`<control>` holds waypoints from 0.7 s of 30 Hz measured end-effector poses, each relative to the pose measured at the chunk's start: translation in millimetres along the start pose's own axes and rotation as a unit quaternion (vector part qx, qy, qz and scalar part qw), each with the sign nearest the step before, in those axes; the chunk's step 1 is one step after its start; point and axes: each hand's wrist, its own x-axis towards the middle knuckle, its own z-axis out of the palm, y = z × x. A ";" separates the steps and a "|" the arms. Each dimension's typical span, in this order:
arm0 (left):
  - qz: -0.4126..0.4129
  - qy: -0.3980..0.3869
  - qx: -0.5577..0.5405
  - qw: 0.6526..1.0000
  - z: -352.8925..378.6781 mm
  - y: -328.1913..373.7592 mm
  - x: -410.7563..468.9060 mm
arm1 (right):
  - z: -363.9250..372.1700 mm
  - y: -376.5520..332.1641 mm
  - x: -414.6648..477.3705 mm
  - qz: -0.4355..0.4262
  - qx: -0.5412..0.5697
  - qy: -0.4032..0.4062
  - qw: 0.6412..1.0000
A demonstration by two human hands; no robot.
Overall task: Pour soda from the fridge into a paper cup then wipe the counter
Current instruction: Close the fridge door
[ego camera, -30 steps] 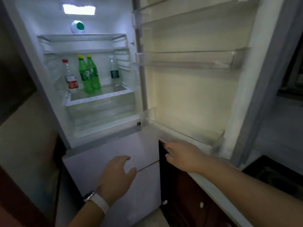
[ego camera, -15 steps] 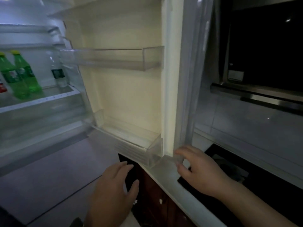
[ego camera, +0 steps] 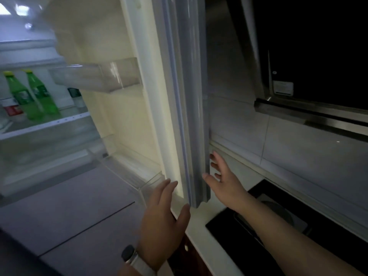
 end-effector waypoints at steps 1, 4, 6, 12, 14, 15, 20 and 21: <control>-0.009 -0.001 0.003 1.000 3.2 2.2 -0.1 | 1.9 -0.1 3.3 -0.001 0.009 -0.017 1.000; -0.026 0.003 0.003 1.000 7.7 7.1 -1.1 | 6.1 2.1 8.9 -0.002 0.033 -0.048 0.998; -0.047 0.009 -0.014 0.999 7.4 10.5 0.1 | 9.2 4.4 6.4 -0.020 0.029 -0.058 0.998; -0.072 0.059 -0.094 0.991 4.7 23.7 7.4 | 36.5 5.6 -12.7 -0.083 0.016 -0.069 0.994; -0.082 0.088 -0.122 0.985 -0.6 22.8 6.0 | 48.6 0.1 -22.6 -0.117 0.025 -0.076 0.990; -0.088 0.103 -0.135 0.982 -3.9 20.6 3.8 | 54.5 -3.9 -28.2 -0.131 0.026 -0.079 0.988; -0.127 0.169 -0.156 0.965 -20.0 -2.8 -16.4 | 86.1 -12.2 -42.0 -0.209 0.009 -0.125 0.970; -0.138 0.184 -0.152 0.961 -24.2 -9.1 -20.9 | 92.5 -13.0 -42.0 -0.233 0.000 -0.135 0.963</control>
